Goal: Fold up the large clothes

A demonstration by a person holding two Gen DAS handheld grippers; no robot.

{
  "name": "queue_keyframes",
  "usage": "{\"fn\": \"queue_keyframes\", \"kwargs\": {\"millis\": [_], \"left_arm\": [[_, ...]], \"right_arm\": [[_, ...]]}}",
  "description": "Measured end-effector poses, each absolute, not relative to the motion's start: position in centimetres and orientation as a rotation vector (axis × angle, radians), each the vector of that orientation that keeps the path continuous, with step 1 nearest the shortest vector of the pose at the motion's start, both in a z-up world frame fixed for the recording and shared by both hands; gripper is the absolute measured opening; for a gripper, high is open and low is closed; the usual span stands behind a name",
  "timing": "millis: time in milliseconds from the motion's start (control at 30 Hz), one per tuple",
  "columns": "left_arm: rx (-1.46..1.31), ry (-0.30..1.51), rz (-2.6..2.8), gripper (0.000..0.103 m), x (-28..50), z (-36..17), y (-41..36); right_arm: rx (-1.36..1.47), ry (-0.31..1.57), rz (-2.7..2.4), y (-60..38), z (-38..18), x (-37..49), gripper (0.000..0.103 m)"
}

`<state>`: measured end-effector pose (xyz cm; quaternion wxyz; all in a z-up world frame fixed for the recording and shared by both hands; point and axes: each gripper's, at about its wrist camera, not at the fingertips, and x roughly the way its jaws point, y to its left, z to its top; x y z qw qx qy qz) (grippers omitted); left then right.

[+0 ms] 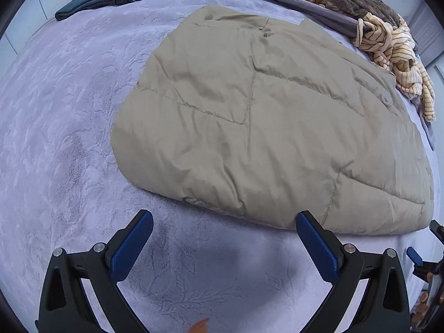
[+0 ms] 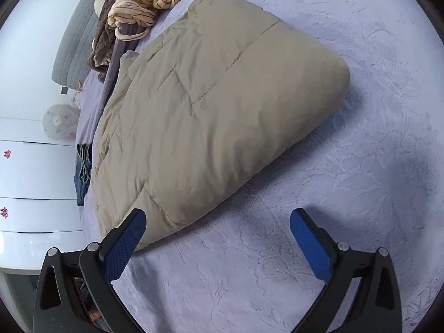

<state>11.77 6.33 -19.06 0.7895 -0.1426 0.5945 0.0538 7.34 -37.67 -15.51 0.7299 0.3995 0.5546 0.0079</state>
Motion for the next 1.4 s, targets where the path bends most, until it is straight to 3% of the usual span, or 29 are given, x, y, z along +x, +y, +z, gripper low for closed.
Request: {"fn": "queue_keyframes", "kwargs": {"millis": [667,1067,1100,1133,1167,1233,1300,1367,1400], "left_arm": [[-0.86,1.171,-0.056,0.103,12.5,-22.8,11.9],[-0.992,1.057,0.027,0.103,16.7,-24.5,11.9],[-1.001,1.039,0.043,0.099,16.7,-24.4,12.0],[-1.001,1.024,0.056,0.081,16.5,-24.3,12.1],[-0.997,1.016,0.051,0.055,16.6,-24.2,12.2],[-1.001,0.998,0.02,0.032,16.5,-24.0,12.5],[-0.931,0.989,-0.002,0.023,16.6,-23.0,12.3],[-0.839,0.98,-0.024,0.019,16.3,-21.7,11.8],[-0.806,0.976,-0.036,0.019,16.2,-21.1,11.7]], "right_arm": [[1.172,1.062,0.104,-37.4,-17.7,12.5,0.103],[1.218,1.066,0.127,-36.6,-19.4,14.6,0.103],[1.218,1.083,0.128,-36.6,-19.7,14.8,0.103],[1.223,1.09,0.129,-36.7,-19.9,14.9,0.103],[1.235,1.087,0.131,-36.8,-19.9,14.9,0.103],[1.255,1.086,0.123,-37.0,-19.9,14.8,0.102],[1.261,1.1,0.084,-37.2,-20.1,14.7,0.093],[1.292,1.108,0.074,-37.4,-20.7,14.4,0.056],[1.309,1.096,0.08,-37.5,-20.7,14.2,0.048]]}}
